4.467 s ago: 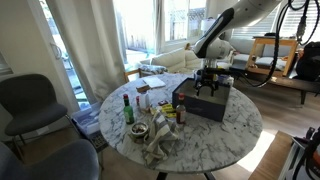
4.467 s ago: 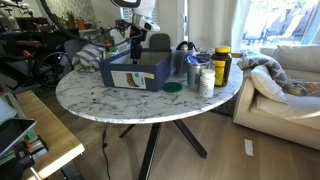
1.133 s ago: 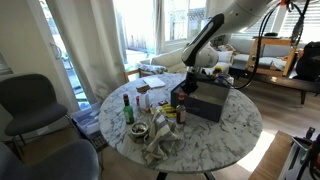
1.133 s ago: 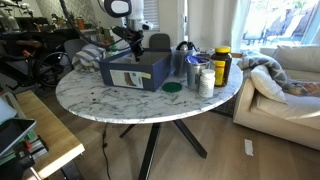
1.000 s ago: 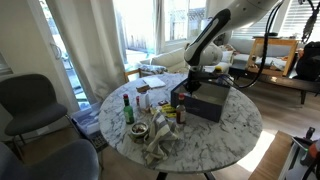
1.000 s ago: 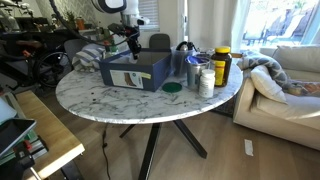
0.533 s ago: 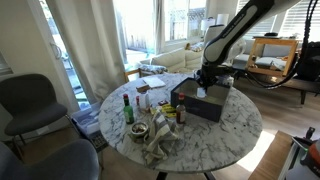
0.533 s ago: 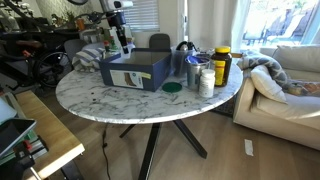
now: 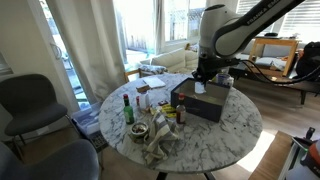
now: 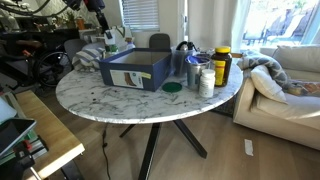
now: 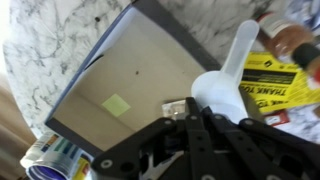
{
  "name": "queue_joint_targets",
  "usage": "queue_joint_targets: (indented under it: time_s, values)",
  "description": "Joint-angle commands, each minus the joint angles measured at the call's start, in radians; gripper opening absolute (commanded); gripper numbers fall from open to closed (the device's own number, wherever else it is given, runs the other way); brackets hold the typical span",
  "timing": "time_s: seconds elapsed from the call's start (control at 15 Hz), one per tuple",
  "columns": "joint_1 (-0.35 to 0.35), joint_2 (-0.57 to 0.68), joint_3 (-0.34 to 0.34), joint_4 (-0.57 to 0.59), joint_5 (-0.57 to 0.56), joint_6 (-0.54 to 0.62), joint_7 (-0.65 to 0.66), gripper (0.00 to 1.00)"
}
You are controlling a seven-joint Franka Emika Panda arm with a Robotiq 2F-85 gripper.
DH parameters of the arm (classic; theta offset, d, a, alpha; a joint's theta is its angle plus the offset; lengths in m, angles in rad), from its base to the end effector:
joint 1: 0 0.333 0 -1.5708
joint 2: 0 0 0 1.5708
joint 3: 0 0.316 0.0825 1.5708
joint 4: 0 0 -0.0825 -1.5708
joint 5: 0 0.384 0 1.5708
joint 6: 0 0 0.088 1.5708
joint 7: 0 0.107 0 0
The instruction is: Remove the measuring cup from the box
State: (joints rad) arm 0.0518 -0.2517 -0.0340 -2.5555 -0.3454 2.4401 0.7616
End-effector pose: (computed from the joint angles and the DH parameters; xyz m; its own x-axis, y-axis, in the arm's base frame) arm 0.4435 0.0074 0.3699 0.8601 -0.4481 0.2437 -0.4826 -0.8696 0.1043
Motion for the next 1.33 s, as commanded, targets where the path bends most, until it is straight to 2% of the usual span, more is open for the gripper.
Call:
queue_joint_targets:
  time_s: [0.0, 0.2, 0.47, 0.53, 0.67, 0.87, 1.27]
  values:
    - [0.046, -0.044, 0.078, -0.023, 0.190, -0.066, -0.193, 0.01]
    - [0.069, -0.053, 0.122, -0.033, 0.298, -0.144, -0.324, 0.01]
    - [0.061, -0.057, 0.144, -0.038, 0.334, -0.235, -0.428, 0.01]
    - [0.047, -0.034, 0.160, -0.018, 0.312, -0.193, -0.378, 0.04]
    - [0.047, -0.034, 0.158, -0.019, 0.312, -0.215, -0.402, 0.04]
    - [0.020, 0.024, 0.180, -0.011, 0.269, -0.177, -0.297, 0.01]
    - [0.031, 0.106, 0.198, -0.051, 0.274, -0.123, -0.269, 0.01]
